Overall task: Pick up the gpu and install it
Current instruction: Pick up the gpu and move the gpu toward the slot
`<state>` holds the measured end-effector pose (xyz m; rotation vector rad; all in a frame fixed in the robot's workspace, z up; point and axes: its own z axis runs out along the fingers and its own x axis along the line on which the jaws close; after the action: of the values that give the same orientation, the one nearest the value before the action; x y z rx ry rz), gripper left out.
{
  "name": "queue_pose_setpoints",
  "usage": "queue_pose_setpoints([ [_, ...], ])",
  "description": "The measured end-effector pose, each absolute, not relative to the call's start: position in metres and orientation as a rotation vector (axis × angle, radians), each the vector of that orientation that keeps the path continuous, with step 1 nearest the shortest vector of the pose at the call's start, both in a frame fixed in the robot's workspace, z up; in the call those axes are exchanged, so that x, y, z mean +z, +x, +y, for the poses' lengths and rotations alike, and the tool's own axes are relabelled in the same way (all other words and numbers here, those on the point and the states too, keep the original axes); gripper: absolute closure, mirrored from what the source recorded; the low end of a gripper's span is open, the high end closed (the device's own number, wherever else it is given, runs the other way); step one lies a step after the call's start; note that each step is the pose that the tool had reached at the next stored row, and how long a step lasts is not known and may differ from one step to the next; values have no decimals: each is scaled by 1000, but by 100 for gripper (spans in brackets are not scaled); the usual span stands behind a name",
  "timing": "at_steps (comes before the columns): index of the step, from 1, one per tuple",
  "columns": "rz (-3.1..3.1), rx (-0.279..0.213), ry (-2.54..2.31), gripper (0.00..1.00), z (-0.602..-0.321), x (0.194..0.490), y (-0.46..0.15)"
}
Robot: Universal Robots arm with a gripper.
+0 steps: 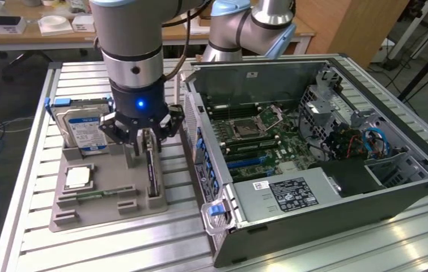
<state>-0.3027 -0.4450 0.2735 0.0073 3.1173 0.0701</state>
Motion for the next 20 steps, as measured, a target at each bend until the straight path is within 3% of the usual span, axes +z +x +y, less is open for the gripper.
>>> queue_pose_setpoints([
  [20, 3117, 69, 7, 53, -445, 256, -303],
])
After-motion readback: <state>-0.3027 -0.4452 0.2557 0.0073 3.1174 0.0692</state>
